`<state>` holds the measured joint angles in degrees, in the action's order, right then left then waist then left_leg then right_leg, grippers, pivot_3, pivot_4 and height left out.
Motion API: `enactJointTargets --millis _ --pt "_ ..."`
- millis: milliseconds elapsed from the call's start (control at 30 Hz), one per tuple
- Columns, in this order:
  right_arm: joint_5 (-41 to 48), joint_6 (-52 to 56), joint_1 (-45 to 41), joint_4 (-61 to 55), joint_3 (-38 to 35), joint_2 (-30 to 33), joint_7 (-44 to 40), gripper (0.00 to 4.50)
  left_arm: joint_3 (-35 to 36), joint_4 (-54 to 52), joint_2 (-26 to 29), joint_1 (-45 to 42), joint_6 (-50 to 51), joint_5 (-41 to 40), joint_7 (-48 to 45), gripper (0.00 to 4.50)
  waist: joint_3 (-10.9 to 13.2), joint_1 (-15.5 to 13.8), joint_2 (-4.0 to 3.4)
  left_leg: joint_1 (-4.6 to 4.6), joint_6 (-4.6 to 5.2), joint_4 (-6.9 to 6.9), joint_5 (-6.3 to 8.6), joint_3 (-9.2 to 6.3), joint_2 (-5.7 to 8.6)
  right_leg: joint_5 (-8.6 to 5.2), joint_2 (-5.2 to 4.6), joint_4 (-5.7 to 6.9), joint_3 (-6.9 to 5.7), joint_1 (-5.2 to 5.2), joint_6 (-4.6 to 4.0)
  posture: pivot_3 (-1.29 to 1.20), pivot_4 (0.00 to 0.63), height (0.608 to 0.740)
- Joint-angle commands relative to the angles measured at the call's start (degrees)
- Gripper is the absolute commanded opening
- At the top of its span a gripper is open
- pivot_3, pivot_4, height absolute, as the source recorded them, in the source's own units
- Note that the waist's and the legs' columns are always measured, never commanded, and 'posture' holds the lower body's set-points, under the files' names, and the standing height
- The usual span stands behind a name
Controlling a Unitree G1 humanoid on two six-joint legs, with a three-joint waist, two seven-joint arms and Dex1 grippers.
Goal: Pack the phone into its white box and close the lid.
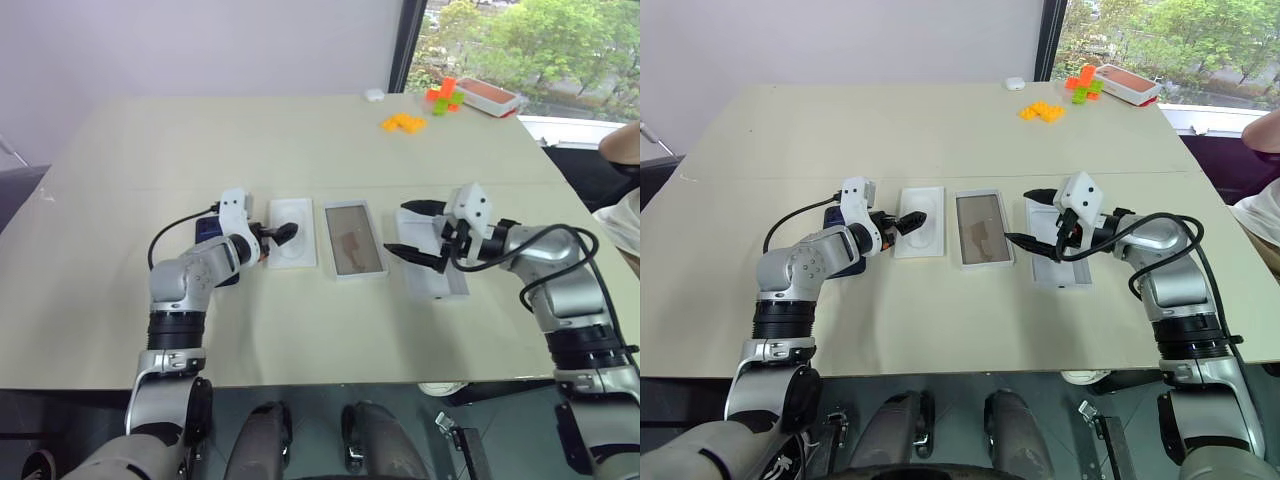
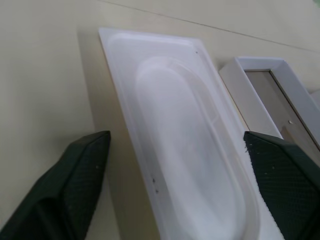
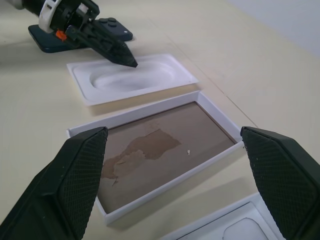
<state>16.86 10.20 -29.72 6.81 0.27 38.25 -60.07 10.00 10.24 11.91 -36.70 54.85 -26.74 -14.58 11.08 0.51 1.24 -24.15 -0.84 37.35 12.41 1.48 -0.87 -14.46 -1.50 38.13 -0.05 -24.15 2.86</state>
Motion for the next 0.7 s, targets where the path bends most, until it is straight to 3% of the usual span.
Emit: enactJointTargets --millis 33,100,167,200,433,700 --pt "0.01 -0.95 -1.18 -2.01 -0.64 0.10 0.17 4.50 0.06 0.55 -0.78 0.88 2.54 0.02 1.16 2.10 0.00 -0.02 0.00 0.00 0.00 0.00 0.00 0.00 0.00 0.00 0.00 0.00 0.00 0.01 0.00 0.00 0.150 0.740" --pt "-0.05 -0.93 -1.35 -2.06 -0.55 0.04 0.19 4.50 0.22 1.18 -0.59 0.76 2.59 0.64 1.86 1.32 0.00 0.01 0.00 0.00 0.00 0.00 0.00 0.00 0.00 0.00 0.00 -0.01 0.00 0.01 0.00 0.00 0.150 0.740" --pt "-0.12 -0.85 -1.60 -2.12 -0.52 -0.03 0.19 4.50 0.16 1.07 -0.49 0.95 3.12 0.36 1.50 0.22 0.00 0.01 0.00 0.00 0.00 0.00 0.00 0.00 0.00 0.00 0.00 -0.01 0.00 0.01 0.00 0.00 0.150 0.740" --pt "-0.14 -0.83 -1.71 -2.15 -0.52 -0.04 0.19 4.50 0.35 0.89 -0.57 1.06 3.35 0.23 1.69 0.05 0.00 0.07 0.00 0.00 0.00 0.00 0.00 -0.01 0.00 0.00 0.00 -0.01 0.00 0.01 0.00 0.00 0.150 0.740" --pt "-0.09 -0.66 -1.66 -2.61 -0.60 -0.03 0.44 4.50 4.66 0.11 -1.02 0.57 5.61 -2.16 2.32 0.05 0.00 0.20 0.01 0.06 0.00 -0.02 0.00 -0.01 -0.01 0.00 0.00 -0.01 0.00 0.04 0.00 0.00 0.150 0.740" --pt "-0.21 -0.96 -1.31 -1.94 -0.81 0.45 0.11 4.50 20.81 -4.54 -5.28 -3.57 14.71 -16.23 8.72 0.05 0.03 0.17 0.06 0.04 0.00 -0.03 0.00 -0.02 -0.02 0.00 0.01 -0.01 0.00 0.02 0.01 0.00 0.150 0.740"
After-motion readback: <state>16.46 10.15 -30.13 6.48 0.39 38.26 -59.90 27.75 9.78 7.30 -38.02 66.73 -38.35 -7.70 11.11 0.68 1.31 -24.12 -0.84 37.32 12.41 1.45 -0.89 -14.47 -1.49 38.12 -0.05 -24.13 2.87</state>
